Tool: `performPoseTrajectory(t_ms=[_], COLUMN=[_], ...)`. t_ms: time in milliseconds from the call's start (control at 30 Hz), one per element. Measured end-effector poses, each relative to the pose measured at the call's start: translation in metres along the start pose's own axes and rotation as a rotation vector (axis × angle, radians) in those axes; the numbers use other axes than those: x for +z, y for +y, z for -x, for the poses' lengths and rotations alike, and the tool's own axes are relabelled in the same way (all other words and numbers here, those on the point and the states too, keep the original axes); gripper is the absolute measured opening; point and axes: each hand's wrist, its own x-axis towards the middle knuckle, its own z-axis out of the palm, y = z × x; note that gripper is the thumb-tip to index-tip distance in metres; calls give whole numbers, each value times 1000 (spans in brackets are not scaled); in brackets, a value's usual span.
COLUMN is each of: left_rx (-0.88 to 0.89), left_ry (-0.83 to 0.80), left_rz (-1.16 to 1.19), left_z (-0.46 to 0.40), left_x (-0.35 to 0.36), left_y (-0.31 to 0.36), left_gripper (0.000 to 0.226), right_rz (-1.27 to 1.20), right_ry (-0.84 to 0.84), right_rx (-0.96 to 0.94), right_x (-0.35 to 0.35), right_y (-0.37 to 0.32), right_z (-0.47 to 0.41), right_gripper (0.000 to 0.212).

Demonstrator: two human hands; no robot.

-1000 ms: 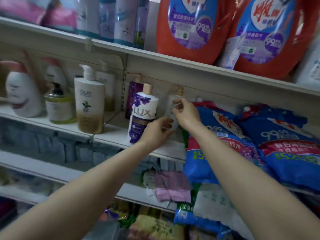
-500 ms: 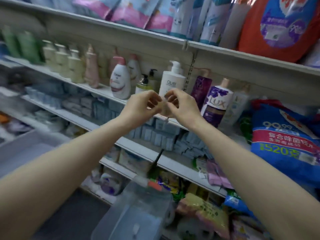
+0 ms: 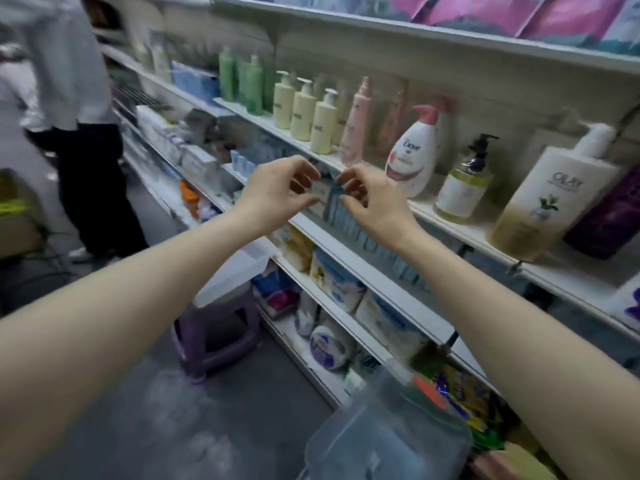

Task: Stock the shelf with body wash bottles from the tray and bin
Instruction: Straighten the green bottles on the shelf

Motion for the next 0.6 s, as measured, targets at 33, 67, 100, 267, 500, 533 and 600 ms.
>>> performPoseTrajectory(t_ms=[33,67,100,267,500,533,600], left_rx=[-13,-28,-40,-82,-89,-87,-85], left_ry=[9,20,30,53,74,77,69], left_rz=[-3,1,10,4,-27,-26,-24], left_z=[-3,-6,-9,-35,-116,-131,-161], left_x=[-4,-8,-11,-17,-20,-20,-22], left_y=[-10,-20,-30,-84,-167,-179,-202], left_gripper=[30,31,31,35,33,33,32], right_rz=[-8,-18,-31,-116,-130,-133,-149], right_ry=[-9,-14,-18,-17,-20,-21,-31], right_rx=[-8,-16,-18,-10,-29,-26,-18], right_x=[9,18,26,68,124,130,140], right_y=[-2,-2,-2,5,23,26,33], right_z=[-9,-19,-29,-83,-184,-201,-232], right_gripper=[24,24,25,26,27,26,25])
